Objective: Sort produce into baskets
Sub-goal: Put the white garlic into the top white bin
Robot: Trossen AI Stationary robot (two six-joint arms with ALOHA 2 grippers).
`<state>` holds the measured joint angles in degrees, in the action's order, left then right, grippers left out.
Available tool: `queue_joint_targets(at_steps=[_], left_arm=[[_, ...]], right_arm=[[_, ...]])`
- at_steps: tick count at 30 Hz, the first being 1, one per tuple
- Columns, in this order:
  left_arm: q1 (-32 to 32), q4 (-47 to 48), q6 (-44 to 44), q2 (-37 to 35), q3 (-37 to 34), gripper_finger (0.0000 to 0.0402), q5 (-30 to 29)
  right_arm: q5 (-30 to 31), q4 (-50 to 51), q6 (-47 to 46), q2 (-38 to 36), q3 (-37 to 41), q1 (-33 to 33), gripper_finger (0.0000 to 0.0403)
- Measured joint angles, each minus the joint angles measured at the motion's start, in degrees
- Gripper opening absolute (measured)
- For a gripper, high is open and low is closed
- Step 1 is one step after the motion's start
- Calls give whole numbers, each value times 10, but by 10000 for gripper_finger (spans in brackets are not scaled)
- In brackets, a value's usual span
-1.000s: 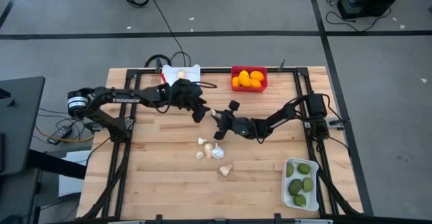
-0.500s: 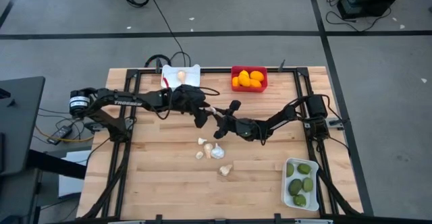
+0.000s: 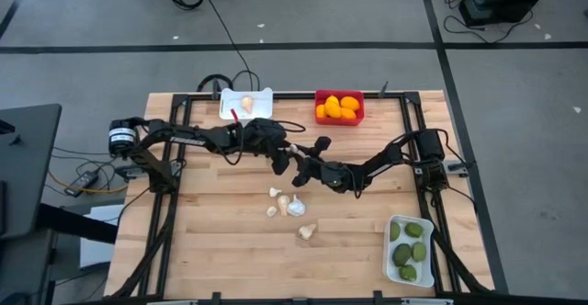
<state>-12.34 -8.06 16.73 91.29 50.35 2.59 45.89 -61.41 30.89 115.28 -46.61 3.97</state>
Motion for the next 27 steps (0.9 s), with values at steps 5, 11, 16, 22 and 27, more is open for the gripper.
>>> queue_joint_targets(at_steps=[5, 11, 16, 22, 27], left_arm=[[0, -3, 1, 0, 0, 148, 0], [0, -3, -13, 0, 0, 115, 1], [0, -4, -15, 0, 0, 112, 4], [-11, 12, -26, -20, -1, 111, 13], [-16, 12, -33, -24, -1, 103, 14]], right_arm=[[1, -2, 0, 0, 1, 0, 107], [2, -1, 0, 0, 1, 1, 108], [16, 3, -11, 0, 0, 4, 108], [-5, 19, -54, -5, -2, 17, 128], [-13, 21, -80, -5, -3, 20, 171]])
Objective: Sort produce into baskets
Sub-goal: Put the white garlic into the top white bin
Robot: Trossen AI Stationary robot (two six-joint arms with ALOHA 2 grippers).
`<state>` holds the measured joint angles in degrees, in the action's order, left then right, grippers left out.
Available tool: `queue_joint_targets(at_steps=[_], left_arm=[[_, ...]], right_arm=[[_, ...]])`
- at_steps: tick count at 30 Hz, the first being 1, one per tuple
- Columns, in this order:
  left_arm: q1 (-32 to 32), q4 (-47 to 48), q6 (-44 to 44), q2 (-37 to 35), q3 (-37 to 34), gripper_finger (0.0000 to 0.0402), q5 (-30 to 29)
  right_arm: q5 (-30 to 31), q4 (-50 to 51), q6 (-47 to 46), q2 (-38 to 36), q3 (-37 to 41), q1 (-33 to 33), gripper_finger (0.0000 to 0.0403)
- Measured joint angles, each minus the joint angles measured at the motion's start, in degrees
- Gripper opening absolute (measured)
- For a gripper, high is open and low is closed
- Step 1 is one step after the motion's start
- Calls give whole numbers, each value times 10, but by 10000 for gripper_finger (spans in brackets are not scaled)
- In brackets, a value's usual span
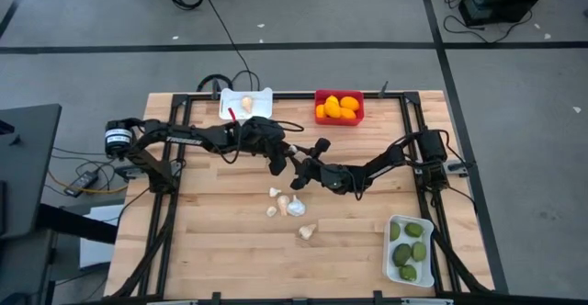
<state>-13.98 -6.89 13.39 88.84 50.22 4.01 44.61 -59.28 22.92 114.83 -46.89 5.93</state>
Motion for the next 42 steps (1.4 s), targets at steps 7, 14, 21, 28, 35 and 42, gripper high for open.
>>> queue_joint_targets(at_steps=[7, 14, 21, 28, 35, 42], left_arm=[[-5, -13, 0, -1, 0, 97, 14], [-8, -25, -11, -3, 2, 97, 52], [-6, -15, -13, -5, 2, 97, 96], [-50, 10, -15, -25, 2, 97, 76], [-146, 70, -50, -68, 2, 97, 29], [-247, 179, -89, -68, 2, 98, -64]], right_arm=[[11, -5, -22, 0, 0, 7, 256], [59, 10, -73, 2, 0, 3, 325], [114, 11, -100, -1, 0, -16, 349], [150, 33, -134, -1, 1, -18, 348], [60, 75, -212, -1, 1, -18, 348], [-61, 99, -306, -1, 1, -25, 348]])
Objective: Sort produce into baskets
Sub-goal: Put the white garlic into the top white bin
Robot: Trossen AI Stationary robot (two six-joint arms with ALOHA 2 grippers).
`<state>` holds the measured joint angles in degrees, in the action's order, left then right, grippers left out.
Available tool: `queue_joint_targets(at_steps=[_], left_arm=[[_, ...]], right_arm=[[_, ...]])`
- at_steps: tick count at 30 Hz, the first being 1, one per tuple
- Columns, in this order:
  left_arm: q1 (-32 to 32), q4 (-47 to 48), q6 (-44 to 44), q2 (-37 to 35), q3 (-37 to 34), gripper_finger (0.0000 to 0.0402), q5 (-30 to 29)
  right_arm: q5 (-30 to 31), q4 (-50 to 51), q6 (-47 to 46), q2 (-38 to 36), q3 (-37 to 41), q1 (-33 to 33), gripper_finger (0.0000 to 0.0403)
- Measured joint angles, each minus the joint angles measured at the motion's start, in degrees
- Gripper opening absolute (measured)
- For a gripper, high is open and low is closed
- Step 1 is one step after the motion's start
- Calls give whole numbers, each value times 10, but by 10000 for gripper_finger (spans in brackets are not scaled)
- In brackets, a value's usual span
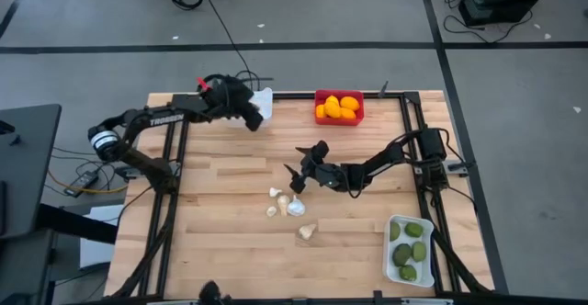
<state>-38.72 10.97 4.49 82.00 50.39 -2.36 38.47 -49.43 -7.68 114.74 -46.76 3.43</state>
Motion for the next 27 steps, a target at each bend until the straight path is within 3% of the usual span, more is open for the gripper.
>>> queue_joint_targets(at_steps=[4, 8, 13, 18, 20, 24, 27], left_arm=[[-47, 3, 2, 11, 0, 112, -3], [-70, 7, 4, 13, 0, 145, -4], [-75, 11, 4, 12, 0, 202, -3], [-69, 12, 3, 12, 0, 267, 1], [-65, 12, -11, 12, 0, 287, 36], [-28, -3, -42, 12, 0, 304, 138], [38, -19, -61, 12, 0, 303, 146]], right_arm=[[-61, 0, -32, 0, 0, -9, 347], [-168, 8, -74, -1, 0, -17, 347], [-320, 140, -128, -50, 0, -29, 347], [-335, 299, -153, -124, 0, -34, 347], [-348, 340, -153, -152, 0, -25, 347], [-388, 396, -152, -183, 0, 3, 347], [-402, 405, -148, -181, 0, 24, 347]])
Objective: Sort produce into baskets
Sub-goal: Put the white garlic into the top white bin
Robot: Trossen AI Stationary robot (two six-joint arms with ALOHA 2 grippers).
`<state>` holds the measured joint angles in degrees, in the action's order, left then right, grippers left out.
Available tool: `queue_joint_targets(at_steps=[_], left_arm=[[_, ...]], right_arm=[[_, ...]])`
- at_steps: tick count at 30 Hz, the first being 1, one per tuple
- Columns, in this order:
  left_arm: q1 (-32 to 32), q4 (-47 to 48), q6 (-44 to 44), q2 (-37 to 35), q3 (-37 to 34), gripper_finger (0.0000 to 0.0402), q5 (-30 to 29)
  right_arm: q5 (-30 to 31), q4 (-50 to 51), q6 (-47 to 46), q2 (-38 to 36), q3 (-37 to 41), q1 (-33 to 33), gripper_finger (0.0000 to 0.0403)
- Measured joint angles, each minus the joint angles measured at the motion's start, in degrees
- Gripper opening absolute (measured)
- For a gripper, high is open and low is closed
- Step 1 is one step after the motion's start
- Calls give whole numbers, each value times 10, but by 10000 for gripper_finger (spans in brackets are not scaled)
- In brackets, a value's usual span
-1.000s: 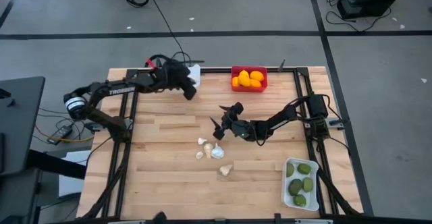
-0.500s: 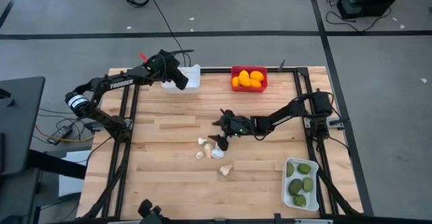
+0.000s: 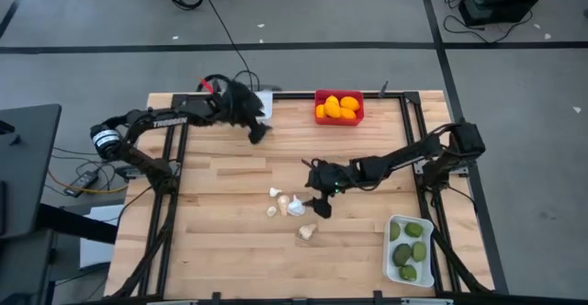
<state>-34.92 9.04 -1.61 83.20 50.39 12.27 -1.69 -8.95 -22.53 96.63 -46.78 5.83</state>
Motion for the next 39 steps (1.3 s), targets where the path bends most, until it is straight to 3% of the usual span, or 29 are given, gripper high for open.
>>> queue_joint_targets(at_steps=[5, 10, 15, 19, 24, 27, 31, 35, 39], left_arm=[[136, -21, -28, 0, 0, 295, -57], [234, -18, -14, 0, 0, 294, -144], [304, -2, 26, 0, 0, 294, -153], [347, -27, 51, 4, -16, 294, -163], [374, -109, 67, 5, -53, 294, -171], [382, -138, 79, 5, -64, 294, -169], [390, -142, 81, 5, -67, 294, -165], [396, -144, 64, 5, -67, 294, -155], [397, -144, 52, 5, -67, 294, -184]], right_arm=[[0, -53, 84, 49, 0, 30, 347], [2, -145, 130, 98, 0, 39, 347], [20, -149, 138, 120, 0, 38, 337], [22, -134, 147, 120, 0, 38, 279], [34, -148, 185, 117, 0, 38, 158], [69, -169, 202, 117, 0, 39, 118], [150, -195, 207, 112, 0, 38, 118], [282, -209, 218, 102, 0, 38, 119], [302, -216, 243, 93, 0, 37, 129]])
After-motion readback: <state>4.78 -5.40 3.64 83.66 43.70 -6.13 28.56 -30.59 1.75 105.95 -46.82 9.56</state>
